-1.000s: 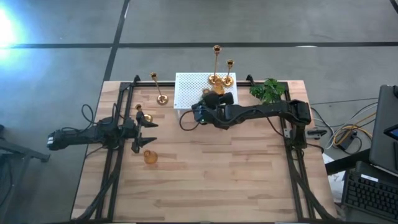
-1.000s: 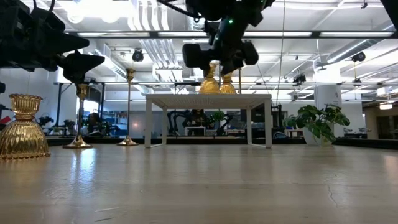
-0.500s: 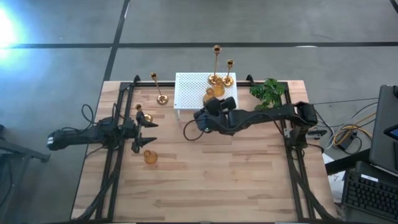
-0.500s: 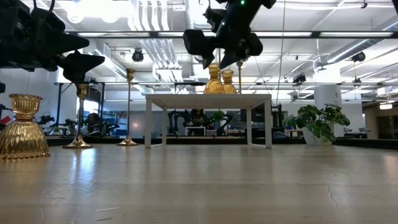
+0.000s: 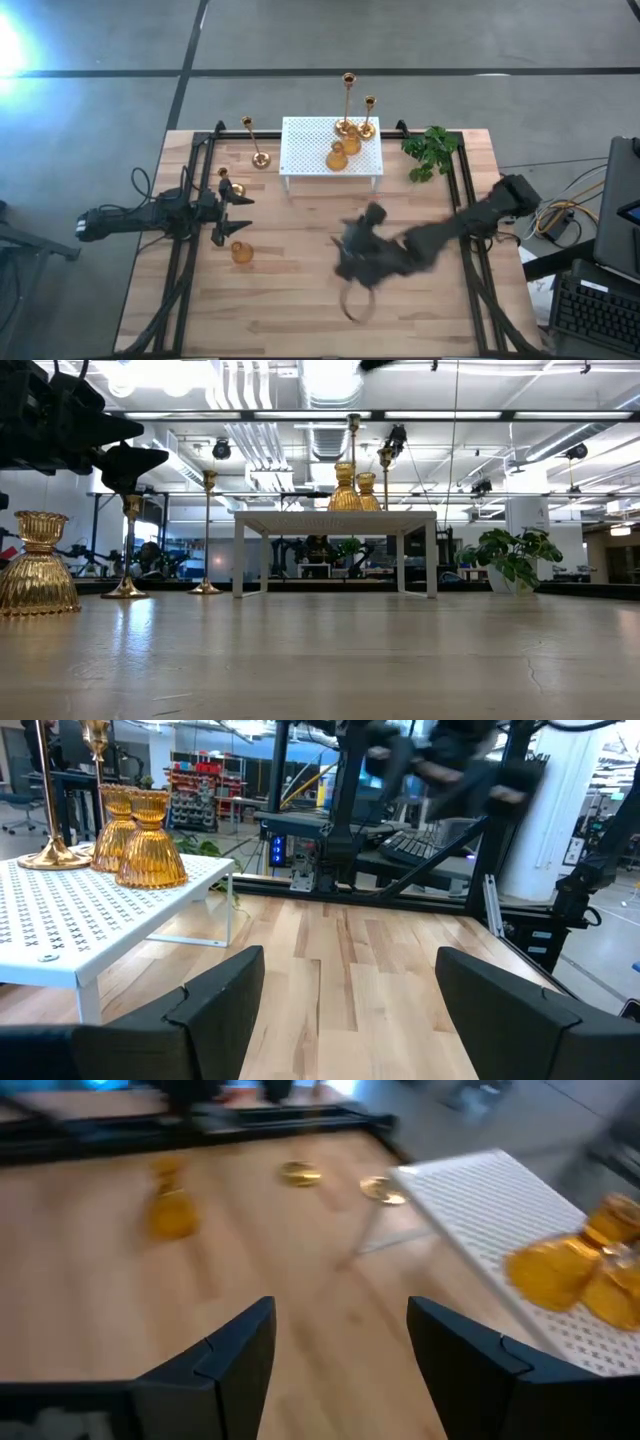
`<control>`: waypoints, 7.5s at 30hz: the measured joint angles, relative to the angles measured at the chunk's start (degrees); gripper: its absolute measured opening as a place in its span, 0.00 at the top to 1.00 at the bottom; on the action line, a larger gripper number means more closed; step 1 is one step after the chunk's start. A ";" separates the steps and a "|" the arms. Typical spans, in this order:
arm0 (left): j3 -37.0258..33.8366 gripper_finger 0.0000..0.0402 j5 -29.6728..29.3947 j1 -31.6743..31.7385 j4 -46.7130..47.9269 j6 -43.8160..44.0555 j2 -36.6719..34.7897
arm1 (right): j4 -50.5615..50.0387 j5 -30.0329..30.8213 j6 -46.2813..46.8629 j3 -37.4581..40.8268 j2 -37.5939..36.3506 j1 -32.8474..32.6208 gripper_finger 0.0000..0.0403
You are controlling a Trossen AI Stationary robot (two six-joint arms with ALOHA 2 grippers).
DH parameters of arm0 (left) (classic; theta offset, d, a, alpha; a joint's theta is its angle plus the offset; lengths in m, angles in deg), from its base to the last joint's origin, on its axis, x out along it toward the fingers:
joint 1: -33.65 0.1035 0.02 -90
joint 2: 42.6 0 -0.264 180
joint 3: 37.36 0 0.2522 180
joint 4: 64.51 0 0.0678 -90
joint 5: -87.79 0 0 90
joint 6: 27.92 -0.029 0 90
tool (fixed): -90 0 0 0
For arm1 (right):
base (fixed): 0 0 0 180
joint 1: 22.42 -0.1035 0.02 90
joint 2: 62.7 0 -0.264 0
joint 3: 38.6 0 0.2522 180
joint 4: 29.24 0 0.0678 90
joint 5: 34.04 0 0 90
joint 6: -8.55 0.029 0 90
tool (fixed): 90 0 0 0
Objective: Pick & Place candle stick holders
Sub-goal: Put the large golden candle holder on the shelf
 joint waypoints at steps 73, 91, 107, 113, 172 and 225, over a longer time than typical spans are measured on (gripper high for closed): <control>0.00 0.25 0.00 0.02 0.00 0.00 0.02 | 37.80 -47.26 -32.81 83.58 -92.14 16.51 0.98; 0.00 0.25 0.00 0.02 0.00 0.00 0.02 | 37.78 -47.22 -32.68 83.58 -91.90 16.51 0.98; 0.00 0.25 -1.63 0.02 -7.73 1.80 -0.03 | 37.78 -47.10 -32.70 83.58 -91.87 16.51 0.98; 0.16 0.25 -5.32 0.04 -13.59 -0.81 -0.07 | 37.78 -47.11 -32.70 83.58 -91.87 16.51 0.98; 23.72 0.42 -1.38 60.52 1.17 -11.85 23.71 | 37.91 -47.19 -32.70 83.47 -91.26 16.47 0.98; 45.72 0.42 -18.53 42.77 25.02 -17.64 44.36 | 37.78 -47.19 -32.70 83.56 -90.74 16.47 0.98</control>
